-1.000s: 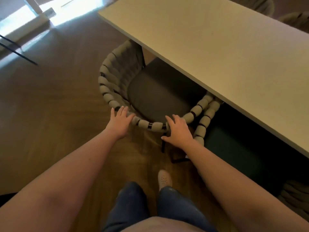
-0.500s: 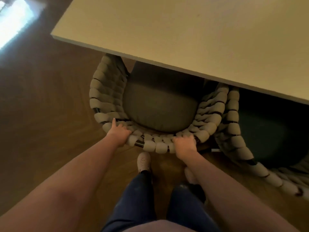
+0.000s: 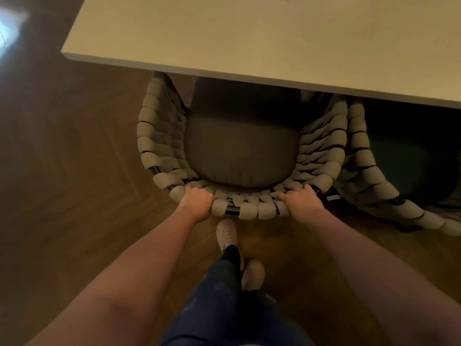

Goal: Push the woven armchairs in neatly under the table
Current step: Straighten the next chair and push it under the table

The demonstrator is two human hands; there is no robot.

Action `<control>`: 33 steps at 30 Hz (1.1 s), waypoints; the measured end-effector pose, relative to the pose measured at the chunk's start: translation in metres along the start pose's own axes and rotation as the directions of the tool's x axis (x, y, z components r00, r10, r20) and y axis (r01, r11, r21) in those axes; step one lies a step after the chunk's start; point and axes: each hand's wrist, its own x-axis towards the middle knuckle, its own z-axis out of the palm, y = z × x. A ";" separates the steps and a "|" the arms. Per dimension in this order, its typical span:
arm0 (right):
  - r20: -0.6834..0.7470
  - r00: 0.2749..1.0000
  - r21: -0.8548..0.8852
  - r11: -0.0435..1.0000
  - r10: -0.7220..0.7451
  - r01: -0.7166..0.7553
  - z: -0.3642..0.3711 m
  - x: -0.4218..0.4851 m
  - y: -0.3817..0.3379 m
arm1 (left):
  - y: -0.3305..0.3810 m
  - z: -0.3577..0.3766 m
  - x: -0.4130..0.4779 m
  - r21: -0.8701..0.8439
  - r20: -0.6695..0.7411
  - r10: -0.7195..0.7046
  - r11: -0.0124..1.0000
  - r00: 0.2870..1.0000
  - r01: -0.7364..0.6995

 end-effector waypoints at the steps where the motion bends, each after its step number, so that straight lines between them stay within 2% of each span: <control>1: 0.007 1.000 -0.008 1.000 0.000 0.000 0.002 -0.004 -0.004 | 0.001 0.004 -0.004 -0.005 0.004 0.001 1.000 1.000 -0.001; 9: -0.003 0.998 -0.009 0.998 -0.057 0.057 0.025 -0.035 -0.046 | 0.000 0.050 -0.051 -0.008 0.016 0.004 1.000 1.000 -0.004; 13: 0.019 0.999 0.004 0.999 -0.051 0.051 0.029 -0.039 -0.070 | -0.011 0.070 -0.067 -0.071 0.020 0.009 0.997 1.000 -0.007; 19: 0.018 1.000 0.022 1.000 -0.014 0.013 -0.001 -0.020 -0.095 | -0.057 0.060 -0.066 -0.100 0.029 0.034 0.995 0.999 -0.031; 26: 0.025 1.000 0.061 0.998 0.009 -0.011 -0.027 0.014 -0.123 | -0.113 0.050 -0.046 -0.037 0.030 0.054 0.998 0.998 -0.053; 33: 0.024 0.999 0.022 0.999 0.028 -0.028 -0.060 0.044 -0.121 | -0.140 0.040 -0.028 -0.084 0.000 0.041 0.996 0.999 -0.041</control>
